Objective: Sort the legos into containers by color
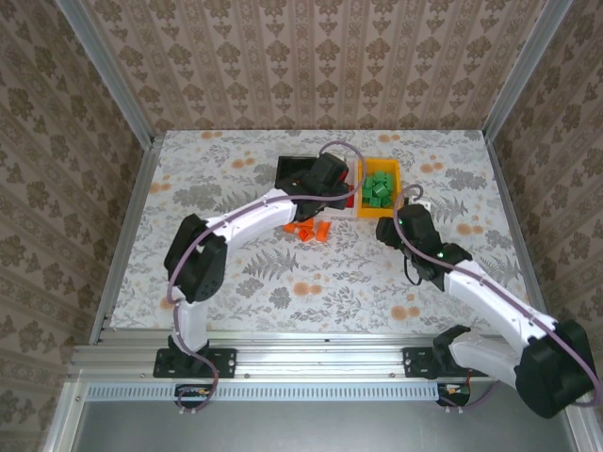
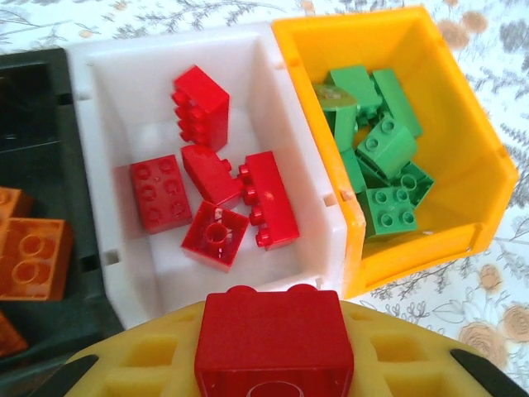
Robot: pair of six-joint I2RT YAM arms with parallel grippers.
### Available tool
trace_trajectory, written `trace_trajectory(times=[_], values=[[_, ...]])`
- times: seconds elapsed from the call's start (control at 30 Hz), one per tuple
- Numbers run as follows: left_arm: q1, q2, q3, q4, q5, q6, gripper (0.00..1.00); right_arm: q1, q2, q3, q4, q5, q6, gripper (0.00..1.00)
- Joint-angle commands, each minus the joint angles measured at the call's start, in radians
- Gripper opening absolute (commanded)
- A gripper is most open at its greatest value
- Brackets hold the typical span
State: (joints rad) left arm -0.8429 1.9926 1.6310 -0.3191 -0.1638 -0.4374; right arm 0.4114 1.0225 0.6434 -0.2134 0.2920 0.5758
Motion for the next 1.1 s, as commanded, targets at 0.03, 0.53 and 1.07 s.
trace_trajectory(times=[0.03,0.53,1.07], values=[[0.015,0.103,0.114,-0.04,0.008,0.085,0.29,-0.009,-0.102,-0.057,-0.029,0.052,0.032,0.66],[0.072,0.294,0.429,-0.176,0.021,0.092,0.73,-0.013,-0.132,-0.079,0.007,0.025,-0.013,0.69],[0.12,-0.259,-0.382,0.016,-0.049,-0.065,0.62,-0.004,-0.126,-0.172,0.156,-0.043,-0.002,0.69]])
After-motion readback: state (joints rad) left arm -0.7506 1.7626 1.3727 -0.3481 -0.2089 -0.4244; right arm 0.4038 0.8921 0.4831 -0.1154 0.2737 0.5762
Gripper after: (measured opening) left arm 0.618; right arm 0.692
